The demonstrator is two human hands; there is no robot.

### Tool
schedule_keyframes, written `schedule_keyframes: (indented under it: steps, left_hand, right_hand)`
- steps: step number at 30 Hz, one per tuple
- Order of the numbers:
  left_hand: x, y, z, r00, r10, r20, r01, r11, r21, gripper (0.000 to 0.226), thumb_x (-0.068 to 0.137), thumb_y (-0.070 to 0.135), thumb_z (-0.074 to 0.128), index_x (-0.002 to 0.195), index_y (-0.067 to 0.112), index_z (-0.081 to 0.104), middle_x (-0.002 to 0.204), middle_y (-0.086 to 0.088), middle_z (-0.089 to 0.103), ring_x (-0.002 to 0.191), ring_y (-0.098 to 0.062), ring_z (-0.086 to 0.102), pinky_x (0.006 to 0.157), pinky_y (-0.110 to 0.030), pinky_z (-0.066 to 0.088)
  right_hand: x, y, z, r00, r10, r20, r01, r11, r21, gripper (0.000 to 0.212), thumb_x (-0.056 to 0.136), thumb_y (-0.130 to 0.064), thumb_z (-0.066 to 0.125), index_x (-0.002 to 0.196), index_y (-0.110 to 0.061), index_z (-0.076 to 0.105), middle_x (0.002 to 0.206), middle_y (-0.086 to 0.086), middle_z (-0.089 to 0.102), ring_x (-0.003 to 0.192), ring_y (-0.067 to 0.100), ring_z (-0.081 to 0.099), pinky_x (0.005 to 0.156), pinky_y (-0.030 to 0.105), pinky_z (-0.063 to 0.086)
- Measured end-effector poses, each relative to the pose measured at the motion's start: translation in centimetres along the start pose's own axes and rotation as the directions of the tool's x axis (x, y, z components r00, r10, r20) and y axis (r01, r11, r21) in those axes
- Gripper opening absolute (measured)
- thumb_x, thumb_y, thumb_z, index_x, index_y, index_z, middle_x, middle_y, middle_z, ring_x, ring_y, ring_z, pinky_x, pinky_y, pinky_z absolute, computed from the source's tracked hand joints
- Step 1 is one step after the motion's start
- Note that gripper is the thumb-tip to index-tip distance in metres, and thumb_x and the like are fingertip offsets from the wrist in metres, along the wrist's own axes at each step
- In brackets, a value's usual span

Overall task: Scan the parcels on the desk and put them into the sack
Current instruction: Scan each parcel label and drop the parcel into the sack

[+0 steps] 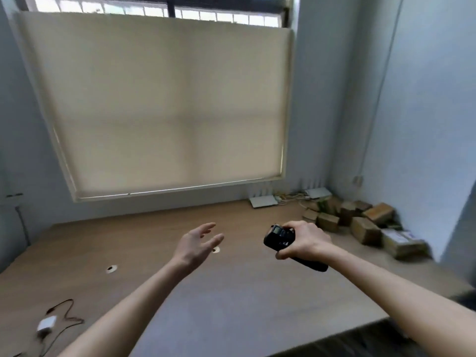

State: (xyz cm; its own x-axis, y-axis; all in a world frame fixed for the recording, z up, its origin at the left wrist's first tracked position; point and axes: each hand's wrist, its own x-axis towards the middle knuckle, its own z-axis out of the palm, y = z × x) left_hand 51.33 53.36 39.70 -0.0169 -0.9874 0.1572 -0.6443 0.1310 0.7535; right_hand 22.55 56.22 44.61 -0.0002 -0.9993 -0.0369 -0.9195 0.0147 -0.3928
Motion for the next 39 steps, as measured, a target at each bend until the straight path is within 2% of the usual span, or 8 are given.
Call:
schedule_keyframes:
  steps: [5, 8, 13, 17, 23, 26, 34, 39]
  left_hand:
    - [5.2, 10.8, 14.6, 0.976, 0.142, 0.167, -0.141, 0.99, -0.017, 0.041, 0.087, 0.053, 0.069, 0.115, 0.024, 0.074, 0.138, 0.0, 0.059, 0.131, -0.016, 0.052, 0.108, -0.029, 0.038]
    - [6.5, 16.4, 21.9, 0.945, 0.21, 0.251, -0.193, 0.977, -0.091, 0.051, 0.087, 0.056, 0.068, 0.128, 0.026, 0.066, 0.133, 0.002, 0.064, 0.123, -0.016, 0.057, 0.104, -0.033, 0.046]
    - [8.8, 22.8, 31.1, 0.889, 0.253, 0.382, -0.217, 0.967, -0.134, 0.065, 0.082, 0.066, 0.066, 0.135, 0.03, 0.06, 0.131, 0.0, 0.065, 0.117, -0.017, 0.061, 0.102, -0.041, 0.051]
    - [11.0, 26.8, 37.3, 0.855, 0.277, 0.438, -0.24, 0.961, -0.139, 0.063, 0.085, 0.062, 0.066, 0.137, 0.028, 0.058, 0.133, 0.0, 0.064, 0.12, -0.018, 0.06, 0.103, -0.042, 0.05]
    - [15.8, 30.6, 46.0, 0.803, 0.295, 0.518, -0.251, 0.955, -0.155, 0.065, 0.086, 0.059, 0.066, 0.141, 0.026, 0.055, 0.138, -0.003, 0.06, 0.122, -0.02, 0.058, 0.103, -0.043, 0.05]
    - [19.2, 32.0, 50.4, 0.785, 0.308, 0.537, -0.265, 0.951, -0.158, 0.062, 0.089, 0.054, 0.066, 0.141, 0.023, 0.054, 0.139, -0.005, 0.059, 0.124, -0.021, 0.057, 0.103, -0.041, 0.05]
    - [30.5, 35.3, 60.9, 0.777, 0.306, 0.55, -0.251, 0.952, -0.175, 0.054, 0.093, 0.045, 0.066, 0.138, 0.019, 0.057, 0.135, -0.005, 0.063, 0.11, -0.012, 0.06, 0.092, -0.025, 0.048]
    - [35.8, 34.8, 66.2, 0.785, 0.247, 0.568, -0.219, 0.968, -0.119, 0.056, 0.092, 0.047, 0.065, 0.14, 0.02, 0.055, 0.141, -0.004, 0.058, 0.122, -0.017, 0.058, 0.1, -0.032, 0.049]
  right_hand:
    - [-0.6, 15.2, -6.8, 0.975, 0.205, -0.09, -0.208, 0.978, -0.03, 0.088, 0.049, -0.065, 0.084, 0.131, -0.039, 0.064, 0.118, -0.008, 0.072, 0.107, 0.02, 0.066, 0.083, 0.032, 0.054]
    - [-1.5, 22.8, -10.1, 0.948, 0.291, -0.131, -0.297, 0.954, -0.03, 0.081, 0.051, -0.065, 0.084, 0.125, -0.038, 0.067, 0.115, -0.008, 0.072, 0.103, 0.018, 0.066, 0.076, 0.029, 0.051]
    - [-3.0, 31.8, -13.5, 0.883, 0.434, -0.179, -0.431, 0.901, 0.054, 0.085, 0.056, -0.061, 0.088, 0.133, -0.037, 0.063, 0.13, -0.002, 0.068, 0.119, 0.024, 0.063, 0.092, 0.034, 0.054]
    - [-2.9, 37.6, -14.9, 0.825, 0.536, -0.178, -0.521, 0.844, 0.127, 0.097, 0.058, -0.063, 0.089, 0.146, -0.038, 0.055, 0.142, -0.003, 0.063, 0.128, 0.024, 0.06, 0.095, 0.033, 0.048]
    - [0.6, 44.6, -16.0, 0.762, 0.628, -0.159, -0.61, 0.778, 0.149, 0.099, 0.058, -0.064, 0.089, 0.146, -0.036, 0.054, 0.141, -0.001, 0.064, 0.128, 0.025, 0.061, 0.101, 0.036, 0.051]
    - [4.1, 48.3, -16.6, 0.746, 0.65, -0.146, -0.634, 0.76, 0.141, 0.091, 0.06, -0.062, 0.089, 0.141, -0.037, 0.058, 0.136, -0.001, 0.067, 0.125, 0.025, 0.063, 0.098, 0.034, 0.052]
    - [15.8, 57.4, -18.5, 0.709, 0.697, -0.109, -0.68, 0.717, 0.156, 0.089, 0.058, -0.063, 0.089, 0.138, -0.039, 0.06, 0.132, -0.003, 0.069, 0.121, 0.024, 0.064, 0.097, 0.035, 0.053]
    - [21.9, 62.4, -17.7, 0.701, 0.71, -0.064, -0.695, 0.7, 0.164, 0.084, 0.056, -0.066, 0.087, 0.131, -0.038, 0.063, 0.125, -0.004, 0.07, 0.116, 0.024, 0.065, 0.094, 0.036, 0.055]
